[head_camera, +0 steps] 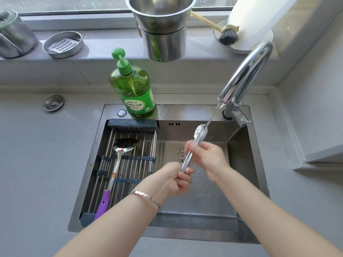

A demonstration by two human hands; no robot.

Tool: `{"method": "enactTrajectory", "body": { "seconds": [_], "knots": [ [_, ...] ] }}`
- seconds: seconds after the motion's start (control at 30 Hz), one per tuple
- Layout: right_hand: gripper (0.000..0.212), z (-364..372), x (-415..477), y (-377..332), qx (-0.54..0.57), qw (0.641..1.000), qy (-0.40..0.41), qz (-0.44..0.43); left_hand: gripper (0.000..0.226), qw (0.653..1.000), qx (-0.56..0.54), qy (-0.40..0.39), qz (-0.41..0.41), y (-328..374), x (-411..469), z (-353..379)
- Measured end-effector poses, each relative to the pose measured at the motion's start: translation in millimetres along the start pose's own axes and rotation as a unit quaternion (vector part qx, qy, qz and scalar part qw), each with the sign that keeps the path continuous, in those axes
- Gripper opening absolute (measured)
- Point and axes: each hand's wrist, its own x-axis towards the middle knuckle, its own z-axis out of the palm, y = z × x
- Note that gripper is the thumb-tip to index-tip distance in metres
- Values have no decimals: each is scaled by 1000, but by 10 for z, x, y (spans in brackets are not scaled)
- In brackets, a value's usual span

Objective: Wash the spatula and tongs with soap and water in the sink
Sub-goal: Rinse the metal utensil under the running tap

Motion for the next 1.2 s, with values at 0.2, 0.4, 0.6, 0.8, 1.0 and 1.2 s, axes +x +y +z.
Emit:
{"method": "enactTrajectory", "body": {
  "seconds": [0.2,0.4,0.6,0.8,1.0,1.2],
  "knots": [
    [9,50,-87,105,-81,996,-48,4,44,1000,-22,-18,2,55,-16,72],
    [19,-26,68,46,7,999,50,-3,44,997,19,20,70,-3,7,92],
    [52,65,133,155,-17,996,47,73,43,869,389,137,273,-165,2,77],
    [31,214,163,17,270,955,-23,119,42,825,449,88,331,-156,-38,-84],
    [39,292,257,-107,368,920,2,132,48,880,383,62,273,-150,-127,-136],
    [19,370,134,52,207,977,-5,46,52,938,282,26,200,20,-106,-43]
  ]
}}
